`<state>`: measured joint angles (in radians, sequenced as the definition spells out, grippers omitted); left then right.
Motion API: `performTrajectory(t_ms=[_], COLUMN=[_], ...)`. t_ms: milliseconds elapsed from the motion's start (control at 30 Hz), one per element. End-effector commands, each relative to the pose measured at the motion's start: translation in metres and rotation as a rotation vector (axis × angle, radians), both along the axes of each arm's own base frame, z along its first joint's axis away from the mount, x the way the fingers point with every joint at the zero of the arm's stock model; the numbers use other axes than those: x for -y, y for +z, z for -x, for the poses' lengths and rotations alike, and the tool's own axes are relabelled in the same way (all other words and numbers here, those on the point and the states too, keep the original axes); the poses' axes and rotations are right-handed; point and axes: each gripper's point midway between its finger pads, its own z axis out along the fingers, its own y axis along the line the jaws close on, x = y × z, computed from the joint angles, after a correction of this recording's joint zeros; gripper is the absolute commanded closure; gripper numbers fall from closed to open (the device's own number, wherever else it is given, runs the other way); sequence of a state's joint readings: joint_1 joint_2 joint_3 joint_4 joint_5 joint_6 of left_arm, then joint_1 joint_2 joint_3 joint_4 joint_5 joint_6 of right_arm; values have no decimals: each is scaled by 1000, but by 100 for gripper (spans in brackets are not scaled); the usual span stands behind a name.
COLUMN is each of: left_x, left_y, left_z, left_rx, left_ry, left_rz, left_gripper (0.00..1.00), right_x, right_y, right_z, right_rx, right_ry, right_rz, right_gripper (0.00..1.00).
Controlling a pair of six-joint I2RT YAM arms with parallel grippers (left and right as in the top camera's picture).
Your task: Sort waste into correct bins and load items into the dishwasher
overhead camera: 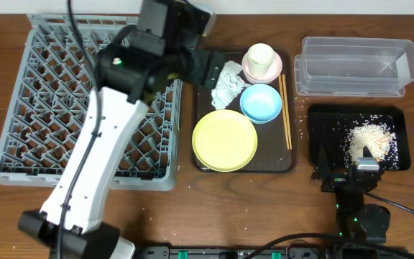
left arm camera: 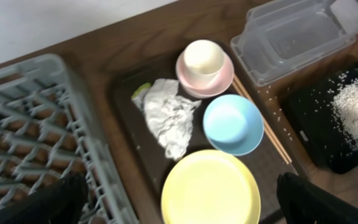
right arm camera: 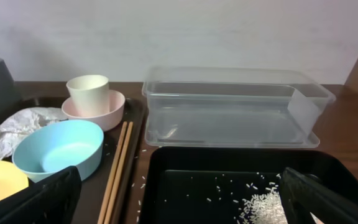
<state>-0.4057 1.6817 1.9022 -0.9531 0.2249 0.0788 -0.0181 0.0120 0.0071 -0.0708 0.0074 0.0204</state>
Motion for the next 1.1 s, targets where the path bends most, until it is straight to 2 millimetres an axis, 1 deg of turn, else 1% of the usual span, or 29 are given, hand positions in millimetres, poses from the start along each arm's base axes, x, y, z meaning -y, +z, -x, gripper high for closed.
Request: performTrajectory(t_ms=[0, 133, 167, 267, 333, 400, 500, 667, 800, 900, 1067], left_x=[15, 24, 25, 24, 22, 19, 18, 23, 25, 25, 26], left_y=[-20, -55, -64, -91, -107, -121, -137, -156, -174, -187, -210], left_z=[-11, -26, -31, -46, -54, -62, -69, -76, -77, -78, -81], left_rx=[-36, -94, -106, -128, -139, -143, -154, -209, -239, -262, -319], left_ry=[-19, -22, -18, 10, 27, 50, 64, 154, 159, 162, 228], left_rz=[-2, -28, -38, -85, -113, -149, -174, -123, -134, -144, -124], left_gripper=[2, 2, 1, 11, 15, 21, 30, 30, 30, 35, 35], right_x=[-4, -4, -4, -4, -4, -4, -4, -4, -4, -4, -4], right_y=[-1, -1, -1, -1, -1, -1, -1, -1, -1, -1, -1], right_z=[0, 0, 0, 0, 0, 0, 0, 0, 0, 0, 0], right_rx=[-1, -2, -2, -2, -2, -1, -2, -2, -1, -2, -2], right_ry=[17, 17, 17, 17, 17, 17, 17, 17, 17, 17, 17], right_rz=[10, 10, 10, 10, 10, 10, 10, 10, 10, 10, 10], right_gripper=[1, 1, 1, 1, 1, 1, 1, 1, 1, 1, 1])
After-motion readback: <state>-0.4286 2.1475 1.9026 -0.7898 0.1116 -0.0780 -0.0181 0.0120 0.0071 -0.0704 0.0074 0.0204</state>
